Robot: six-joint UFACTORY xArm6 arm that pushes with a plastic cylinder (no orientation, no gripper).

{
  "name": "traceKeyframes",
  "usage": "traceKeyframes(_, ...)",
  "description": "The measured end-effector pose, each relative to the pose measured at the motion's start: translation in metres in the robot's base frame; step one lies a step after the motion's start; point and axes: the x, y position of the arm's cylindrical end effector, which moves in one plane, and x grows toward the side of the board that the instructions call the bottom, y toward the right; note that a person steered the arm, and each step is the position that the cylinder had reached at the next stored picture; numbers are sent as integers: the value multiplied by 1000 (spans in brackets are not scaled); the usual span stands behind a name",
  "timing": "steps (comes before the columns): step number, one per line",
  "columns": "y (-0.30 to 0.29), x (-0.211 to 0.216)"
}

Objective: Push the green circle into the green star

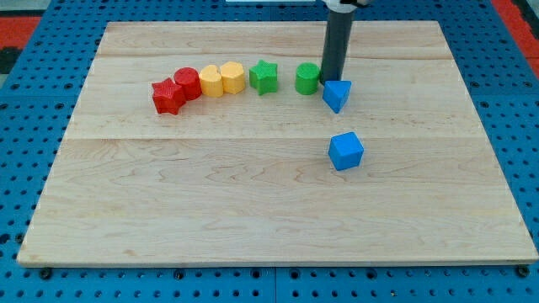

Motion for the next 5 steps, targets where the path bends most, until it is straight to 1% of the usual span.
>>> traceKeyframes(1,20,0)
traceKeyframes(2,47,-17)
traceKeyframes(5,-1,-17)
